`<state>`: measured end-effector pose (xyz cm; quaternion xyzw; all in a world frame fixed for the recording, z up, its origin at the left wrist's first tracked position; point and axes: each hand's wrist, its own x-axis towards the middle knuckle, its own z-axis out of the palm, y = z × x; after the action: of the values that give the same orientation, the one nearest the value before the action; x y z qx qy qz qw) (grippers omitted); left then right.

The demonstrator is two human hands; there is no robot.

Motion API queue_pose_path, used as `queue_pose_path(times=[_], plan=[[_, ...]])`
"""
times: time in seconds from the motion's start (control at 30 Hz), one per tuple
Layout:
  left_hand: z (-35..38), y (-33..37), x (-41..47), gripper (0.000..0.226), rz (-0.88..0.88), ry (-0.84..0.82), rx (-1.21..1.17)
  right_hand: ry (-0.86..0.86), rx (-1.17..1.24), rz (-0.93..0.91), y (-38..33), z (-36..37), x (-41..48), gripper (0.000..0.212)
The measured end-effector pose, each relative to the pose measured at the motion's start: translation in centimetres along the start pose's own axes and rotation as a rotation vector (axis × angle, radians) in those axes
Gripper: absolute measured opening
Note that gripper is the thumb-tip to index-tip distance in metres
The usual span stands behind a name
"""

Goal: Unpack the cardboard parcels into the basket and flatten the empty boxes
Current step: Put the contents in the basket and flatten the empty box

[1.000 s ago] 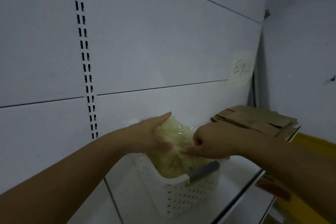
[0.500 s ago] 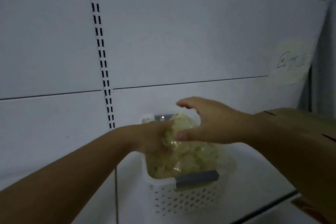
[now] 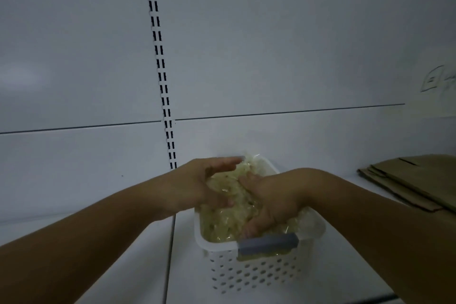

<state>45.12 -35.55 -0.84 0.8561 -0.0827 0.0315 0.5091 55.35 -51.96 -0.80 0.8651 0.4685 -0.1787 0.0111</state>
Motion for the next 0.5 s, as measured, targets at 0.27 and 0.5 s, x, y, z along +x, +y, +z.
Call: queue_pose_path(times=[0.27, 0.5], plan=[[-2.0, 3.6, -0.2, 0.046, -0.052, 0.067, -0.394, 0.11, -0.049, -0.063, 0.0, 1.9, 0.4, 0.105], [1.7, 2.1, 2.8, 0.106, -0.189, -0.221, 0.64, 0.388, 0.113, -0.124, 0.1, 2.2, -0.8, 0.09]])
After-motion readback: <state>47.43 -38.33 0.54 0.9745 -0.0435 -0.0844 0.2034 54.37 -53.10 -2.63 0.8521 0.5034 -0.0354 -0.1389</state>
